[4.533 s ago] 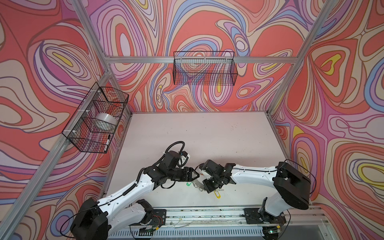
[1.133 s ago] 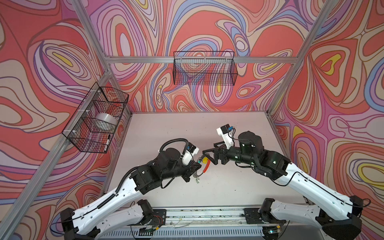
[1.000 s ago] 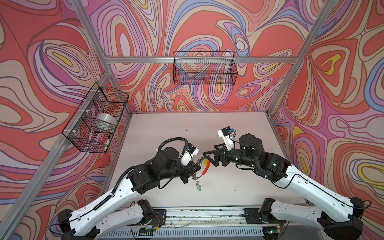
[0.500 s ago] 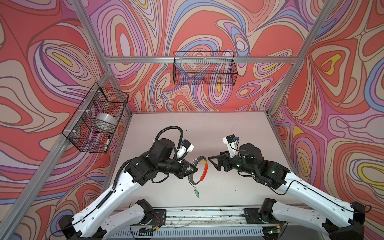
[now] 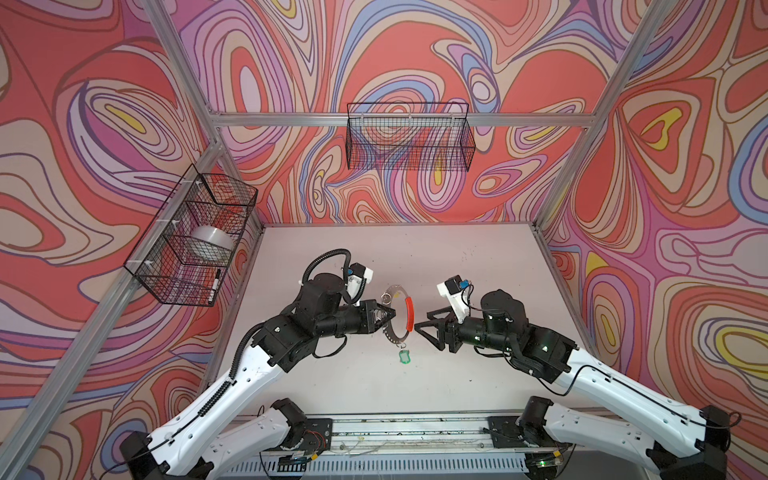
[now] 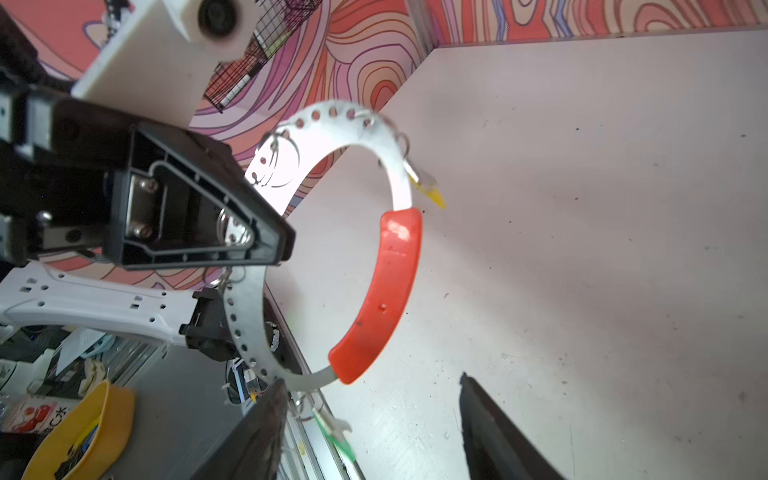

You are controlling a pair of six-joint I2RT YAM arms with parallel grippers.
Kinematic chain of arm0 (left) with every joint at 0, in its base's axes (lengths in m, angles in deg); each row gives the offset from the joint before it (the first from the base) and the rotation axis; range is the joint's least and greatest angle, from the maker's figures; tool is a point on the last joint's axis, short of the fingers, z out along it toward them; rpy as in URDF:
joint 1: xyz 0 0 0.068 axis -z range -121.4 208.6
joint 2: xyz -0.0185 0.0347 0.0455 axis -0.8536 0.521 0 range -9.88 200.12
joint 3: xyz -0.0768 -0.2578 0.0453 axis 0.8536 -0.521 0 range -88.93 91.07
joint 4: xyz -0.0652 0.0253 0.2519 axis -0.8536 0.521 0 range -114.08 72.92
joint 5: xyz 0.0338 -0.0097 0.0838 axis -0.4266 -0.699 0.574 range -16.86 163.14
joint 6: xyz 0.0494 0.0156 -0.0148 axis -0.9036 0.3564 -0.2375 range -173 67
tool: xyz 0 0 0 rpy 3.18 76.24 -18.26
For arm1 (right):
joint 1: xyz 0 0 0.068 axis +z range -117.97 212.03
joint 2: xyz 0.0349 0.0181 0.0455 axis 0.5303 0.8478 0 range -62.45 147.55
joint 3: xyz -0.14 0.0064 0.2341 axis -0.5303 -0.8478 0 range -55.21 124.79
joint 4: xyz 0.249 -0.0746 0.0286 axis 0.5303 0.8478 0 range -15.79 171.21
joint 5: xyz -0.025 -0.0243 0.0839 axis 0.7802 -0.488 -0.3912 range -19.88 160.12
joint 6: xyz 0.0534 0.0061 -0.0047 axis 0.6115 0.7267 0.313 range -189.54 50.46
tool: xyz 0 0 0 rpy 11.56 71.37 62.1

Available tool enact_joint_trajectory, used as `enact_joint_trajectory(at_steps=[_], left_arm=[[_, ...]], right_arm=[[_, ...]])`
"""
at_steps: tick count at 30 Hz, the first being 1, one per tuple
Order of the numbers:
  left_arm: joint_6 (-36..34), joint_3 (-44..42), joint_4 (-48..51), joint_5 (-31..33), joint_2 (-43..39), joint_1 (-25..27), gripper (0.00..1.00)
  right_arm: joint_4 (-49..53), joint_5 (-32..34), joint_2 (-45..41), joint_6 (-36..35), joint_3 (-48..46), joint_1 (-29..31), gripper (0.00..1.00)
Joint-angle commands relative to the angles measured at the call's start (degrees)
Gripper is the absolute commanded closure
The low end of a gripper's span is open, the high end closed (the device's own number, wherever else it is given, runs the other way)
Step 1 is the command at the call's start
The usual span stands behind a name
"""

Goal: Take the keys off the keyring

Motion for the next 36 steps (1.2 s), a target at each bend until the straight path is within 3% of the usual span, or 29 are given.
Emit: enact_joint_trajectory(at_steps=[1, 7, 22, 31, 36], left_arm=[[6.43, 1.12, -5.49, 6.63, -1.43, -0.35, 1.0], [9.45, 1.21, -6.88, 8.4, -2.69, -0.35, 1.0], [16.05, -0.86, -13.86, 1.61, -3.48, -2.77, 1.0], [19.71, -2.62, -17.95, -3.65, -3.13, -4.04, 1.0], [20.08, -2.75, -17.69, -3.75, -3.57, -4.59, 1.0]], right_arm=[[-5.59, -5.86, 0.29, -2.26, -0.26, -0.03, 0.35], [-9.51, -6.49, -0.57, -3.07, -1.15, -0.02, 0.37], [-12.87, -10.88, 1.28, -2.81, -1.02, -0.03, 0.53], [-14.0, -8.44, -0.34, -4.31, -1.86, -0.04, 0.54], [-14.08, -9.99, -0.01, -4.39, -1.19, -0.02, 0.64]])
